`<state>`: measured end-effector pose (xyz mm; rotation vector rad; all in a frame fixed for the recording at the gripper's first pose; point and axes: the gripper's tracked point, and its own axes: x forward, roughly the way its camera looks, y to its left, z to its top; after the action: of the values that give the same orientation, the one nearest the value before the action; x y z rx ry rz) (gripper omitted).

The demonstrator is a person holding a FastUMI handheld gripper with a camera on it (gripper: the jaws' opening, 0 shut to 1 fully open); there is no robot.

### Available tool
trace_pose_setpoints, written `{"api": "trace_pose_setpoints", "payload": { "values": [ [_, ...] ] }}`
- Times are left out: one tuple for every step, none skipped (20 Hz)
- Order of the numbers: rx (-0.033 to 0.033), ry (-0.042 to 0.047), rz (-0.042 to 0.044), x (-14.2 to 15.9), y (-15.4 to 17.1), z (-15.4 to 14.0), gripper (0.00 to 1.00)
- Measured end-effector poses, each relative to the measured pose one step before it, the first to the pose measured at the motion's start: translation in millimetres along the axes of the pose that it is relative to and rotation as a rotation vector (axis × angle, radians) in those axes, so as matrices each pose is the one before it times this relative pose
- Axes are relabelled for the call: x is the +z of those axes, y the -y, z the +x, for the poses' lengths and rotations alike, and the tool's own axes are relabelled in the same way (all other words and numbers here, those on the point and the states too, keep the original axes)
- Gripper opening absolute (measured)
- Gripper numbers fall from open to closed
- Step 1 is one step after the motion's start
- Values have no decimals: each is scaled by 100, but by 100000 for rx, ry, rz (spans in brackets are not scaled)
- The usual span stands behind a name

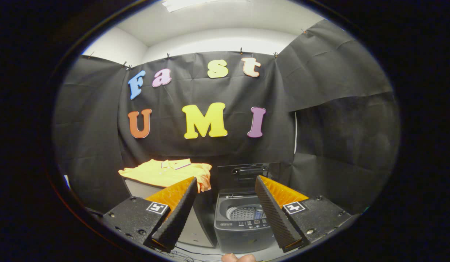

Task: Put the clothes into the washing machine and then close the washing machine lid.

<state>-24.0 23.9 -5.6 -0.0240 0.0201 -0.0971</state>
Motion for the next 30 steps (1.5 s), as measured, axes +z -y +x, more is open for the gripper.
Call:
{"api": "trace_pose_setpoints", "payload": {
  "values": [
    [-990, 260, -356, 44, -328, -14, 100],
    [-903, 108, 146, -51, -408, -143, 100],
    [-848, -416, 326, -26, -376, -59, 100],
    [-567, -168, 165, -62, -464, -49, 100],
    [-1182, -23, -130, 61, -313, 21, 100],
    [-847, 200, -23, 108, -362, 22, 100],
    [-876, 218, 2, 190, -483, -48, 100],
    [-399, -31, -24, -44, -599, -133, 100],
    [-431, -71, -25, 41, -631, -106, 100],
    [315, -30, 100, 63, -762, -85, 100],
    [901, -355, -251, -22, -964, -125, 100],
    [1082, -456, -624, -182, -810, -58, 100],
    [1712, -229, -566, 26, -960, 91, 100],
    [1400, -148, -705, 85, -895, 132, 100],
    [1754, -108, -561, 185, -842, 308, 100],
    [1473, -65, -443, 83, -853, 358, 100],
    [1646, -36, 122, 171, -803, 483, 100],
    [1967, -214, 144, 55, -1082, 517, 100],
    [1913, -399, 53, 83, -1014, 557, 100],
    [2556, -290, -211, 22, -1156, 737, 100],
    [2414, 206, -461, 270, -1204, 801, 100],
    [2737, 150, -437, 162, -1246, 836, 100],
    [2748, -285, 66, 147, -1206, 1007, 100],
    [2891, -841, 525, 28, -1261, 1104, 100],
    [2227, -663, 806, 153, -1053, 1142, 100],
    [802, -1112, 243, 103, -750, 1300, 100],
    [947, -2156, -342, -158, -628, 1375, 100],
    [2982, -1349, 678, -44, -1341, 1292, 100],
    [2326, -1469, 455, 42, -1159, 1315, 100],
    [2050, -1556, -342, -33, -707, 1279, 100]
  ]
}}
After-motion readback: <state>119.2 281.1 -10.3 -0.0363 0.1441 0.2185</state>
